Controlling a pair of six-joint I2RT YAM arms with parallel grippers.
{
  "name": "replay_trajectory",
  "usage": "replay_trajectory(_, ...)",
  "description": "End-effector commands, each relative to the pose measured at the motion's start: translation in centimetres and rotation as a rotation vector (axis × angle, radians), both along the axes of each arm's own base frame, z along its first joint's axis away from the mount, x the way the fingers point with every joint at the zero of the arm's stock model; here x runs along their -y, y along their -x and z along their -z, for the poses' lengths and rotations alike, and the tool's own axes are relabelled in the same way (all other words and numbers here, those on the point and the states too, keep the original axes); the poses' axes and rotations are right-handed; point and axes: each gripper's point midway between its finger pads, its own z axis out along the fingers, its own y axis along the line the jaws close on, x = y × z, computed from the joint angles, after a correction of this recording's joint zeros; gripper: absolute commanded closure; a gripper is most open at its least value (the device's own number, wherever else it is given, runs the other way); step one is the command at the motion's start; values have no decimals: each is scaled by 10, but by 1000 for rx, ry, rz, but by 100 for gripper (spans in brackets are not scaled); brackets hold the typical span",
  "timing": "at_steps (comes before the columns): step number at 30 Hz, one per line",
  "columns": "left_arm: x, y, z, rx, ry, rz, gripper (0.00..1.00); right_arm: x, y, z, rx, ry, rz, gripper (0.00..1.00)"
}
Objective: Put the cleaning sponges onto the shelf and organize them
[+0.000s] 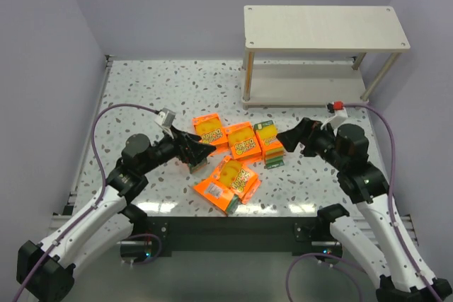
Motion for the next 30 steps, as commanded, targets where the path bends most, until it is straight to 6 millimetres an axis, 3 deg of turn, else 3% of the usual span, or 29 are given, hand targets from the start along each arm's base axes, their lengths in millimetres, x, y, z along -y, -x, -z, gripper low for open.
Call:
replay_trajectory(1,-3,-2,-18,54,-1,-17,0,-4,1,49,-175,-41,35,1)
replay_trajectory(5,-6,-4,-14,41,-16,-36,0,-16,-7,71,-227,-181,64,1)
replay_trajectory(9,-7,-3,-11,32,-18,-42,0,6,-18,97,-328,-240,304,1)
replay_trajectory(14,-9,-5,-5,14,-19,-56,0,7,-32,115,-398,-376,432,12)
replay_trajectory(19,-9,-4,-2,-2,-17,-62,0,5,-38,142,-492,-413,499,16)
replay_trajectory(30,-13,-3,7,-22,-21,-78,0,-3,-56,171,-555,-469,555,24)
